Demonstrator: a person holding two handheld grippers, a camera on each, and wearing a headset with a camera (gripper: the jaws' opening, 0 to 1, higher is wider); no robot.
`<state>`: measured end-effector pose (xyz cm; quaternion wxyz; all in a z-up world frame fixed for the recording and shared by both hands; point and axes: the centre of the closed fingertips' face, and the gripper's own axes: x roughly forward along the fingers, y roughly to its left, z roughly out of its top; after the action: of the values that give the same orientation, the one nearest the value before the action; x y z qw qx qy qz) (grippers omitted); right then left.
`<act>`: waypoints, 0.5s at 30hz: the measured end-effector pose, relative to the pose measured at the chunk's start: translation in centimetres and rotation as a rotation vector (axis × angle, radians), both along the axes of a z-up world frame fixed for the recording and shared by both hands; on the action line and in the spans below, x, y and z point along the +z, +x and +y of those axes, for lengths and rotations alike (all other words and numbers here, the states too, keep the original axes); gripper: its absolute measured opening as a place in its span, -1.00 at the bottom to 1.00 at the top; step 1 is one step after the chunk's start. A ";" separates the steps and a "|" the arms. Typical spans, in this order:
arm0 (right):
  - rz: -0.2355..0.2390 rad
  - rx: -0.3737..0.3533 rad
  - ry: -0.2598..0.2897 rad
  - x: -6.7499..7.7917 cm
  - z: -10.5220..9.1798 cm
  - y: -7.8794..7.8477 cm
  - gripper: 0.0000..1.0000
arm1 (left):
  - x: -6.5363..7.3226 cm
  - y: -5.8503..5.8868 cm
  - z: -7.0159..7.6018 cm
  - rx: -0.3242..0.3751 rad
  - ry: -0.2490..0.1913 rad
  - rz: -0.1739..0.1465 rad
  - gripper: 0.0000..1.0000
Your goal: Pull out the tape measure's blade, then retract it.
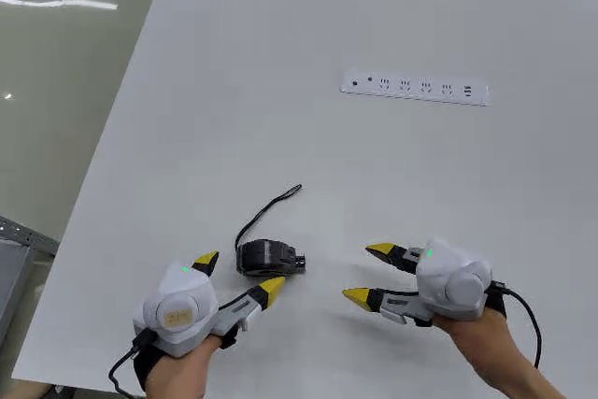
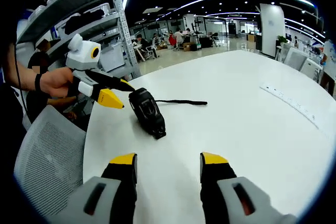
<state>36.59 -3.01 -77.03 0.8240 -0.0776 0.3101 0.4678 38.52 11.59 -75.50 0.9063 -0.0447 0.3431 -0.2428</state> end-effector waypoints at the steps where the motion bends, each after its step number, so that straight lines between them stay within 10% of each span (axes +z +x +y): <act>1: 0.000 -0.004 -0.001 0.0 -0.1 -0.1 0.00 | 0.1 -0.1 0.0 -0.003 -0.001 -0.002 0.33; 3: -0.012 -0.116 0.019 1.5 -3.3 -1.5 0.03 | 0.6 -1.6 1.0 -0.084 0.038 -0.024 0.33; 15: -0.009 -0.224 0.044 2.9 -5.7 -3.5 0.20 | 2.7 -2.7 2.2 -0.161 0.062 -0.056 0.37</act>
<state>33.09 -8.74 -74.16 0.8739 -0.0265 0.3029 0.3791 35.83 13.79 -72.81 0.8939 0.0179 0.3275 -0.3054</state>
